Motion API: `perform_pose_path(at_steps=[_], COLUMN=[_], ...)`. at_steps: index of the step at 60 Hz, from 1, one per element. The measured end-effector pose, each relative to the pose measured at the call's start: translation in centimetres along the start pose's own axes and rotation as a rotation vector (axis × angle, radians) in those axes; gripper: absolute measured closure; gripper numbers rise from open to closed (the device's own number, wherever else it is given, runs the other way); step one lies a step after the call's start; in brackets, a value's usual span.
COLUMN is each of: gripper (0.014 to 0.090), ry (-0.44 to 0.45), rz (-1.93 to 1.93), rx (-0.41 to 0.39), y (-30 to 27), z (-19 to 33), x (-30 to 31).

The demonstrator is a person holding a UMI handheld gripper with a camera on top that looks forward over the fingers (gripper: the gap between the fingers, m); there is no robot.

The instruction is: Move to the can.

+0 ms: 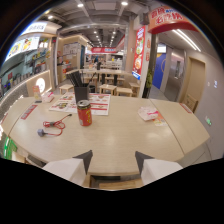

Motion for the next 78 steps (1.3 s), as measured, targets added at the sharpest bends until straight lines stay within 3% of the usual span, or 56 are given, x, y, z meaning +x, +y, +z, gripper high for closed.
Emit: perform_pose_path(at_steps=[19, 33, 50, 78], gripper=[0.0204, 0.0202, 0.0202, 0.0200], ry=[-0.056, -0.099, -0.062, -0.027], rz=[-0.009, -0.012, -0.018, 0.006], rx=[0.014, 0.007, 0.010, 0.010], y=[-0.9, -2.4, -5.0, -6.0], z=[3.2, 9.6, 16.8, 18.9], x=[-6.6, -11.8, -13.4, -12.6])
